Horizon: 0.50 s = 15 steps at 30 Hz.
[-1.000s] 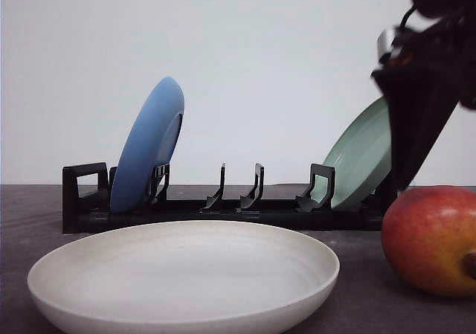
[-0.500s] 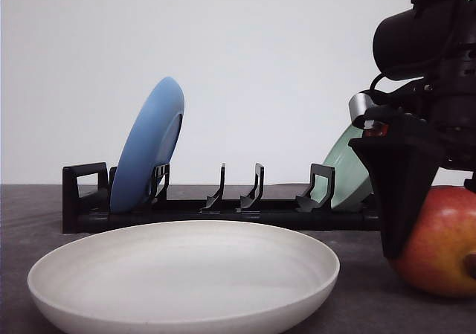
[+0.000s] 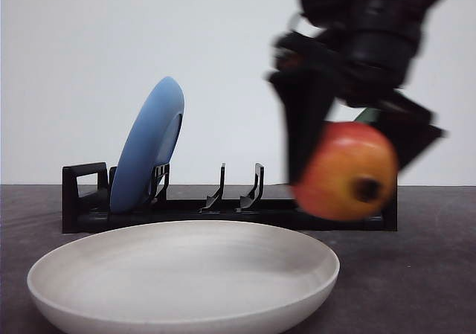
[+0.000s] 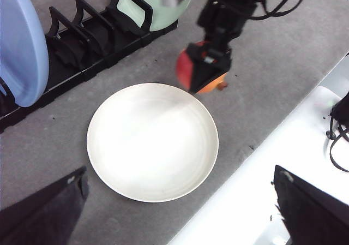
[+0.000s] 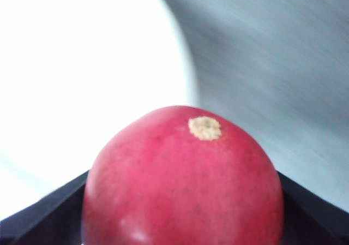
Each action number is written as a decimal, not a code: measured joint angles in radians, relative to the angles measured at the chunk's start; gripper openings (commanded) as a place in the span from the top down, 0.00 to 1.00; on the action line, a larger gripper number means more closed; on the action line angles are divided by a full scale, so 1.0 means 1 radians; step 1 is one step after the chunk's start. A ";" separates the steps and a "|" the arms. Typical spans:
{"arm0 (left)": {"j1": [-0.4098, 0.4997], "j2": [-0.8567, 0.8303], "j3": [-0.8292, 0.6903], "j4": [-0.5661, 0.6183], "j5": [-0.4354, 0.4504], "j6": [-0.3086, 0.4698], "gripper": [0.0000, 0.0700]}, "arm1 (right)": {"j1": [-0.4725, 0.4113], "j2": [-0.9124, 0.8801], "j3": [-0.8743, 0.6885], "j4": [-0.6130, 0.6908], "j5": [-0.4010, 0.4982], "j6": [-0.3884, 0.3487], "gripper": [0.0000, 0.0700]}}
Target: Place pomegranate in white plate
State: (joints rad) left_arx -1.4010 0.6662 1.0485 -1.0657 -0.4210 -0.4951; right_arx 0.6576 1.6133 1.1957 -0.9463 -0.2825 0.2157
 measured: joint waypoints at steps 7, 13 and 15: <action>0.000 0.000 0.000 0.000 0.000 -0.007 0.05 | 0.153 0.183 0.172 0.008 -0.001 0.013 0.37; 0.000 0.000 0.000 0.000 0.000 -0.017 0.05 | 0.214 0.306 0.214 0.040 -0.002 0.014 0.37; 0.000 0.000 0.000 0.000 0.000 -0.019 0.05 | 0.220 0.324 0.215 0.040 -0.001 0.014 0.37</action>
State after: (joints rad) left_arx -1.4010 0.6666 1.0485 -1.0657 -0.4210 -0.5143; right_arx 0.8777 1.9371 1.4109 -0.9060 -0.2837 0.2300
